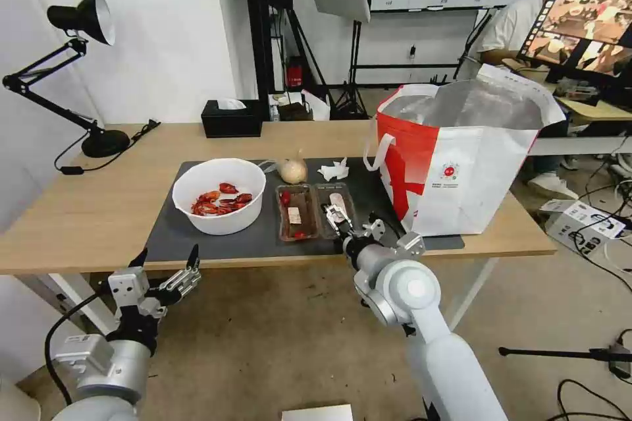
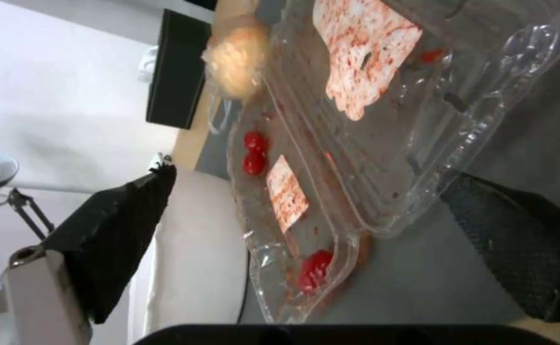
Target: Pick up the trash from the table and place it into the takeout bag.
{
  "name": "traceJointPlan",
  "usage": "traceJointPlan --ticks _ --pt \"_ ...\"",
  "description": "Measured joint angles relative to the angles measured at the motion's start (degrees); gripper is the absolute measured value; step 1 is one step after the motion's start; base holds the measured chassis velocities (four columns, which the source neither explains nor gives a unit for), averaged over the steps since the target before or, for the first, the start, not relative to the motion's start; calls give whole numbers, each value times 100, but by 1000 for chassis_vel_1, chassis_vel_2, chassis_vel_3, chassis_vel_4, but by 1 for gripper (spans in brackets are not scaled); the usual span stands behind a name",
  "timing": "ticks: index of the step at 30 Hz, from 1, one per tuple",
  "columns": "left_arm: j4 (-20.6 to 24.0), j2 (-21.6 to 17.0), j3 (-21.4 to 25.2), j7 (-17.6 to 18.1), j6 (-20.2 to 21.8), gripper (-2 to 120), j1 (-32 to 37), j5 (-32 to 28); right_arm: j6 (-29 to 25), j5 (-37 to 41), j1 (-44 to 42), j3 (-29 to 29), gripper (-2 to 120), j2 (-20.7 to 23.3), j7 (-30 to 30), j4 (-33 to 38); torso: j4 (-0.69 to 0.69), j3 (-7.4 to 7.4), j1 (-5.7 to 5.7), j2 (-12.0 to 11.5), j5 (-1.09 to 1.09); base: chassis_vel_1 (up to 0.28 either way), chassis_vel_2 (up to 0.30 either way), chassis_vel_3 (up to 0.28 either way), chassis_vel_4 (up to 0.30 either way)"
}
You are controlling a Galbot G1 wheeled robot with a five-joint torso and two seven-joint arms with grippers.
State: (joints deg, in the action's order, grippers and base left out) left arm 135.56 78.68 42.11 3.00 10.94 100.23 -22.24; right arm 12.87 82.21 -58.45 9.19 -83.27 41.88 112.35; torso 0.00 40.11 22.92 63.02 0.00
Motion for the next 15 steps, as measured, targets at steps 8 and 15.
traceJointPlan --ticks 8,15 --pt "-6 13 8 -2 -35 100 18 -2 43 -1223 21 -204 100 75 -596 -44 0 0 0 0 0 0 0 0 0" --pt "-1 14 17 -4 -46 100 24 -4 37 -1744 100 -266 100 144 -777 -38 0 0 0 0 0 0 0 0 0"
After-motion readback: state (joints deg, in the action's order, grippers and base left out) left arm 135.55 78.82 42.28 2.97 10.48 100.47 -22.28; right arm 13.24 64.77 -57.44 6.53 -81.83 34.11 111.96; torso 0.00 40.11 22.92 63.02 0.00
